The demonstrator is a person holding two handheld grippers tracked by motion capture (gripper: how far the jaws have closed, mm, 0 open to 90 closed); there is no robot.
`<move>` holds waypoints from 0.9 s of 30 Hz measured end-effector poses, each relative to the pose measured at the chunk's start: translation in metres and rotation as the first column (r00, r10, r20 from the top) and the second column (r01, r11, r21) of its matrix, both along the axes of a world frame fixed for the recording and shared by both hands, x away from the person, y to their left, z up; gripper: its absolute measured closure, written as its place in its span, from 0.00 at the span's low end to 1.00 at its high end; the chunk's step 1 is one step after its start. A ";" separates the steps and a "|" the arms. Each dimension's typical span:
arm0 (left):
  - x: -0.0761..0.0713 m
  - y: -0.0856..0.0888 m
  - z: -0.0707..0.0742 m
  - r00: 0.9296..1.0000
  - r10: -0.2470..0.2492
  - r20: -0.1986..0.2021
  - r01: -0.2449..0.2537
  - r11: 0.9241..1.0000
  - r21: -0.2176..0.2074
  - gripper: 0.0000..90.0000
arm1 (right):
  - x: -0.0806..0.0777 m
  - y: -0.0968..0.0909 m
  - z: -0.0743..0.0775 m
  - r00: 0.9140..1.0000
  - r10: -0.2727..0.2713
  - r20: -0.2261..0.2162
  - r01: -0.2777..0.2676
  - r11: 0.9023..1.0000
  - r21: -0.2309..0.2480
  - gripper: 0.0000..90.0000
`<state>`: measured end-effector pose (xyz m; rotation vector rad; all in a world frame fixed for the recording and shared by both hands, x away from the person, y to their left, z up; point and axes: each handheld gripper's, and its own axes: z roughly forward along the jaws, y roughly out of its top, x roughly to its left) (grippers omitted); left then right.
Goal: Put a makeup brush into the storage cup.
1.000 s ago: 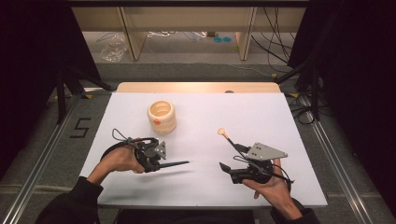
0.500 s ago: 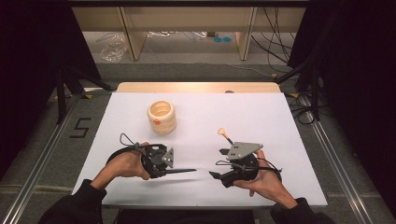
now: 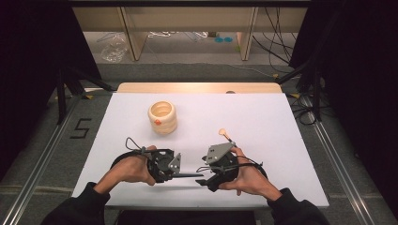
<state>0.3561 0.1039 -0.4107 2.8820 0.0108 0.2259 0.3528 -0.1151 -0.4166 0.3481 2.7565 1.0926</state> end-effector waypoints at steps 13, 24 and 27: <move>-0.006 -0.009 0.003 0.999 -0.030 0.019 0.030 1.000 0.008 0.87 | 0.008 0.021 -0.014 0.994 0.081 -0.075 -0.086 0.994 -0.061 0.49; -0.009 -0.011 0.003 0.999 -0.041 0.020 0.041 0.999 0.001 0.87 | 0.008 0.027 -0.018 0.988 0.131 -0.080 -0.139 0.985 -0.100 0.69; -0.009 -0.012 0.003 0.999 -0.042 0.021 0.042 0.999 0.002 0.87 | 0.008 0.028 -0.019 0.987 0.141 -0.079 -0.149 0.983 -0.104 0.72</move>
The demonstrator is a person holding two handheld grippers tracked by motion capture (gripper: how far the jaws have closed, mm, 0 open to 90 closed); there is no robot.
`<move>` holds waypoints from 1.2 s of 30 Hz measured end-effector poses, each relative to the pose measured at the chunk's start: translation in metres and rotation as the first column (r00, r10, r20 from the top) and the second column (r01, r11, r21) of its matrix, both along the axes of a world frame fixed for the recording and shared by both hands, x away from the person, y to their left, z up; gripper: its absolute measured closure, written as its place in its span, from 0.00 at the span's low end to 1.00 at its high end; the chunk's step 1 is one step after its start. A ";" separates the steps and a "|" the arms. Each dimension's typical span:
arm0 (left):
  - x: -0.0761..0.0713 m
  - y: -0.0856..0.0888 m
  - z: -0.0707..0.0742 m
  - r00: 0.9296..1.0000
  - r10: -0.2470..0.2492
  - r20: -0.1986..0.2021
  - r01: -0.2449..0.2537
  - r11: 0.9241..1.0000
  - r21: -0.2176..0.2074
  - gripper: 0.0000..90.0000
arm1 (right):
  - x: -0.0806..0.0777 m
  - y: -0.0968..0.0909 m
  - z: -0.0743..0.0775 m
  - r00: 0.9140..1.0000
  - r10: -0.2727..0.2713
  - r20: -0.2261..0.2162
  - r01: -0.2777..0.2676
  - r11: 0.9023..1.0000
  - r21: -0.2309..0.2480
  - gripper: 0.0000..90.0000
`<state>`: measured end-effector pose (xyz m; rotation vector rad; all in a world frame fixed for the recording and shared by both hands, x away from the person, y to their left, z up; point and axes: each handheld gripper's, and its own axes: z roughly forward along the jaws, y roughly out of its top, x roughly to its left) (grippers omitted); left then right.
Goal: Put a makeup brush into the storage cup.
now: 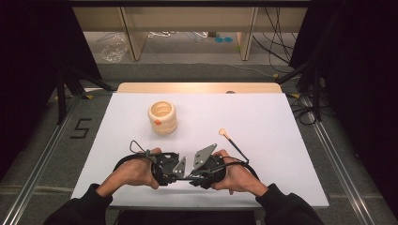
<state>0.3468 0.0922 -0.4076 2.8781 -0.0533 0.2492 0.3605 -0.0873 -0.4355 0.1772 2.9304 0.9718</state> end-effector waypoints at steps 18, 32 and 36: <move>-0.003 -0.004 0.000 1.000 -0.008 -0.005 0.008 1.000 -0.001 0.87 | -0.002 0.006 -0.003 0.999 0.053 0.009 -0.052 0.998 -0.040 0.90; -0.003 -0.002 0.000 1.000 -0.006 -0.015 0.005 1.000 -0.024 0.87 | -0.002 0.001 -0.001 0.997 0.071 0.006 -0.071 0.997 -0.008 0.91; -0.002 -0.001 -0.001 1.000 -0.001 -0.020 0.001 0.999 -0.039 0.87 | -0.002 0.000 0.001 0.997 0.072 0.015 -0.071 0.997 -0.007 0.91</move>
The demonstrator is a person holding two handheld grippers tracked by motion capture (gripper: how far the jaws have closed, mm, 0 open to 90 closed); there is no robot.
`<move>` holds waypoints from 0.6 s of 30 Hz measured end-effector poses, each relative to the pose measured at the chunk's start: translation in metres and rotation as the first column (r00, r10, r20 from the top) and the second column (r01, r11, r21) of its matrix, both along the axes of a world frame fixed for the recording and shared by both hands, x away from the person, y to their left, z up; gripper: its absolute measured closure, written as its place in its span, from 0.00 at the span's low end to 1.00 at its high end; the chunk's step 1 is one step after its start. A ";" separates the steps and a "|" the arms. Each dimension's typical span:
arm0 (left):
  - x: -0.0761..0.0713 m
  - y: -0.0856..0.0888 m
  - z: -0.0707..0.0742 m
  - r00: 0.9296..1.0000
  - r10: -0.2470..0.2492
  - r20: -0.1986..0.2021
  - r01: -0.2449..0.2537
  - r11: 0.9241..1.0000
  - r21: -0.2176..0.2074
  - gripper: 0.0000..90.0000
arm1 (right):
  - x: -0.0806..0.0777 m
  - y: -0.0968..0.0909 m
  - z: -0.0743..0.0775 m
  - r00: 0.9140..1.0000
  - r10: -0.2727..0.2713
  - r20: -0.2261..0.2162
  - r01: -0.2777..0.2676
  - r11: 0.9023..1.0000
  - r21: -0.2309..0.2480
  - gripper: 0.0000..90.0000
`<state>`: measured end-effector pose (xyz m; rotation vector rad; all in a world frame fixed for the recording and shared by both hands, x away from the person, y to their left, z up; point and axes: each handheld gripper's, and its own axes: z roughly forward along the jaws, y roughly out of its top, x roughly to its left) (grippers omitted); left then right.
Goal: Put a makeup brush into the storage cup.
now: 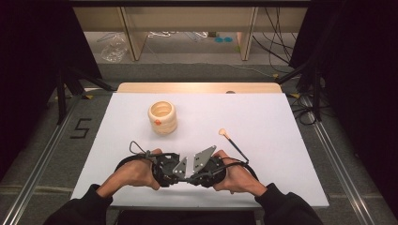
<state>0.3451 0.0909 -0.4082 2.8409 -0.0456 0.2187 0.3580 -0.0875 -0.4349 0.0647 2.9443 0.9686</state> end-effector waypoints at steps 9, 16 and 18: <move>0.000 -0.001 0.002 1.000 0.000 0.014 0.000 1.000 0.004 0.87 | 0.000 -0.001 0.001 1.000 -0.001 0.002 0.001 1.000 -0.002 0.91; 0.000 -0.003 0.002 1.000 0.005 0.004 -0.005 1.000 -0.002 0.87 | 0.000 0.001 0.000 1.000 -0.001 0.019 0.001 1.000 0.005 0.90; -0.001 -0.004 0.003 1.000 0.002 0.009 -0.002 1.000 -0.005 0.87 | -0.001 0.002 0.000 1.000 -0.003 0.010 0.003 1.000 0.008 0.90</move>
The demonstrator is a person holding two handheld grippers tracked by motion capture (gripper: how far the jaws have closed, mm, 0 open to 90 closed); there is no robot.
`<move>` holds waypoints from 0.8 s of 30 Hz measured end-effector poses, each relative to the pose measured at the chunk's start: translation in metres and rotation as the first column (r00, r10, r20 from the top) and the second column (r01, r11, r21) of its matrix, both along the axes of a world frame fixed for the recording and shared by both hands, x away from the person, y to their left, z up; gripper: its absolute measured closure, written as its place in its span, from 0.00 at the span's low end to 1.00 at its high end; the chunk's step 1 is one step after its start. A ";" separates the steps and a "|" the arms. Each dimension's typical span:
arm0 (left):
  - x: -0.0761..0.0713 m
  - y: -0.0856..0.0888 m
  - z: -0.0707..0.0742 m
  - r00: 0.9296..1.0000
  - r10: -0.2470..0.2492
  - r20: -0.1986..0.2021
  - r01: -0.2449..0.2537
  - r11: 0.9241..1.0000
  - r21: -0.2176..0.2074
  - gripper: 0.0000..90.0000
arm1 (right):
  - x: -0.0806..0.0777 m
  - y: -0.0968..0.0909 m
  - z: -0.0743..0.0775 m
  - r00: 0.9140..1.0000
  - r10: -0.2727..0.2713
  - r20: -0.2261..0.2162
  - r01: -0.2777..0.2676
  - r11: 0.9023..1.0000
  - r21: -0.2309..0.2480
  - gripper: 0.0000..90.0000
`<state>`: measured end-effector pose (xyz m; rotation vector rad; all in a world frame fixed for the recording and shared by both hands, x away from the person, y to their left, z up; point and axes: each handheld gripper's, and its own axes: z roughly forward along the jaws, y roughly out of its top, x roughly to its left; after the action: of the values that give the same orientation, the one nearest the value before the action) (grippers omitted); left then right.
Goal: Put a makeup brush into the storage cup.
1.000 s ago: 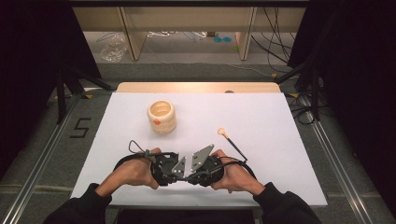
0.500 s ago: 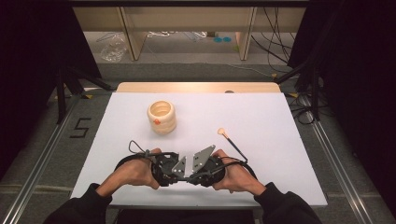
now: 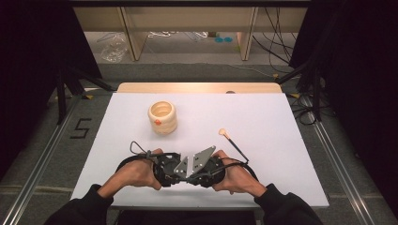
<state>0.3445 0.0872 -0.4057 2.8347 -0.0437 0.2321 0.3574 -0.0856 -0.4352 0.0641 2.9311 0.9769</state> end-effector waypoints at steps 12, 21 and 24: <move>0.003 0.003 0.000 1.000 0.016 0.003 -0.016 0.999 -0.032 0.86 | 0.002 -0.003 0.003 1.000 0.003 0.008 -0.003 1.000 0.027 0.90; 0.006 0.005 -0.006 1.000 0.014 -0.008 -0.015 0.999 -0.033 0.84 | 0.002 -0.006 0.005 1.000 0.002 0.007 -0.003 0.999 0.034 0.90; 0.006 0.006 -0.008 1.000 0.019 -0.019 -0.020 0.999 -0.041 0.85 | 0.002 -0.007 0.004 1.000 0.006 0.010 -0.007 1.000 0.030 0.90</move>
<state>0.3507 0.0928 -0.4132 2.7969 -0.0074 0.2091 0.3599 -0.0922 -0.4309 0.0511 2.9103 1.0189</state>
